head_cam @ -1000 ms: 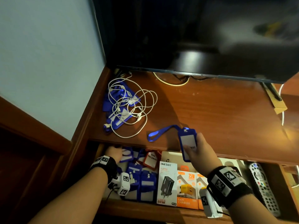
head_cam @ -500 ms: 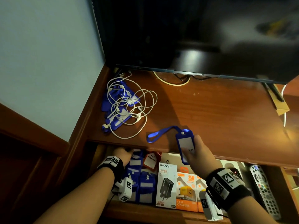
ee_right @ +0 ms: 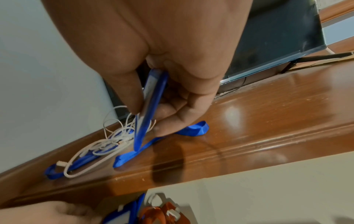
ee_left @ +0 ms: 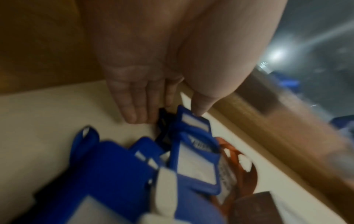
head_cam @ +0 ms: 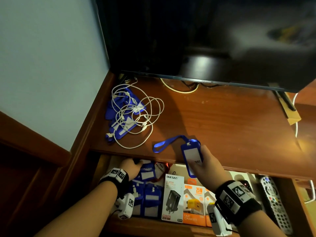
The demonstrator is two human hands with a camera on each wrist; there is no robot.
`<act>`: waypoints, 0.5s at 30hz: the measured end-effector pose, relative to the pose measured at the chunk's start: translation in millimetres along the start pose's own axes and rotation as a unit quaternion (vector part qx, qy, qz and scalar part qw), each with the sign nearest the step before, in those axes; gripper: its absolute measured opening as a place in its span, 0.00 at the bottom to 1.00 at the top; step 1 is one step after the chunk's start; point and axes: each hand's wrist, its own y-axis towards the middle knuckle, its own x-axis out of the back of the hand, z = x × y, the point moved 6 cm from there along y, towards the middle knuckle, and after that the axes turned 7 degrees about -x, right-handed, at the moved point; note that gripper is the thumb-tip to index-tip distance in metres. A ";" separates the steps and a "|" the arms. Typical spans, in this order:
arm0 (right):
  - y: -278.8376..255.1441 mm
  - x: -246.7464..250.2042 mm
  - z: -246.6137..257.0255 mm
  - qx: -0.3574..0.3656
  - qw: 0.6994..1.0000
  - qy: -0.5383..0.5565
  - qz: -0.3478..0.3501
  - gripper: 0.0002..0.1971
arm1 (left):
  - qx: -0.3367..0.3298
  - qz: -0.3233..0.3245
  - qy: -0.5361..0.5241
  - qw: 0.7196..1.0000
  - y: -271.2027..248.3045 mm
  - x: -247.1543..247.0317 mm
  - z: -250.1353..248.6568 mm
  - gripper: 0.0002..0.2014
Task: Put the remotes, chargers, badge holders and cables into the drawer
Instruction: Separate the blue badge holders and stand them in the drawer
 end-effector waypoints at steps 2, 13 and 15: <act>-6.3 4.1 5.2 0.020 1.000 0.012 0.005 0.14 | 0.002 0.013 0.032 0.999 -8.9 5.9 -2.6 0.15; -48.9 52.9 65.0 0.137 0.988 0.071 0.009 0.07 | -0.265 0.002 -0.096 0.960 -131.8 96.0 -155.4 0.28; -58.7 68.4 87.3 0.166 0.980 0.111 -0.003 0.10 | -0.314 0.046 -0.134 0.939 -146.3 103.6 -194.9 0.42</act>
